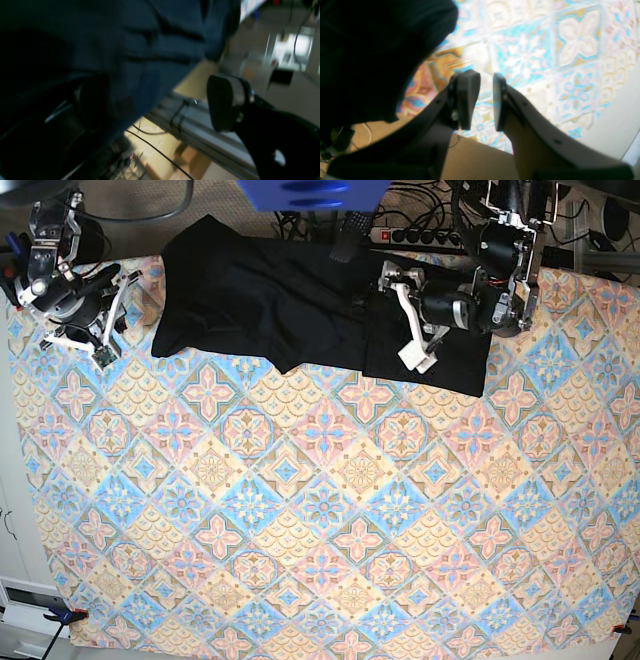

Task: Fold the T-shirt properly
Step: 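Grasp the strip end with the left gripper and fold it inward, then lay the folded end down and open the left gripper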

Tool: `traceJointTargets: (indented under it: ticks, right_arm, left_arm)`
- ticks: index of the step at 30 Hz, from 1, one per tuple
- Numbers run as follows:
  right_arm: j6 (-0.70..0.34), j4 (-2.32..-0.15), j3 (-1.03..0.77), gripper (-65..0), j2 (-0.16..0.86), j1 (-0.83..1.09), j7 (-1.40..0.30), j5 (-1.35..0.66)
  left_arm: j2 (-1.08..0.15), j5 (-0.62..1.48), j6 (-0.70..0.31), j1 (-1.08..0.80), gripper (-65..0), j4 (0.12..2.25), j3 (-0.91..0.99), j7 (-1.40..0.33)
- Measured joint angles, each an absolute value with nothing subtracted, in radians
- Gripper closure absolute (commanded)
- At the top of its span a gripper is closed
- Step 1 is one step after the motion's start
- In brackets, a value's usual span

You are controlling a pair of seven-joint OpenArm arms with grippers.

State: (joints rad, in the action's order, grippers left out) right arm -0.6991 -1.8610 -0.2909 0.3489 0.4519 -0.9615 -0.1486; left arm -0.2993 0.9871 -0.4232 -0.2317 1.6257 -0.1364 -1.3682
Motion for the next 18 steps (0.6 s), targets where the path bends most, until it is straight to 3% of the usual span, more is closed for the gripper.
traceJointTargets:
  ticks: [10,14,18]
  right_arm:
    - [-0.699,-1.861,-0.291,-13.2,0.35,0.451,-0.955,-0.153]
    - [-0.699,-1.861,-0.291,-13.2,0.353,0.452,-0.959,-0.152]
    - [-0.699,-1.861,-0.291,-13.2,0.353,0.451,-0.958,-0.146]
  left_arm:
    - [-0.404,0.987,-0.421,-0.235,-59.5,1.684,-0.213,-1.368]
    - [-0.486,1.07,-0.424,-0.247,-48.9,1.881,-0.143,-1.365]
    - [-0.493,1.063,-0.423,-0.256,-34.7,1.893,0.06,-1.364]
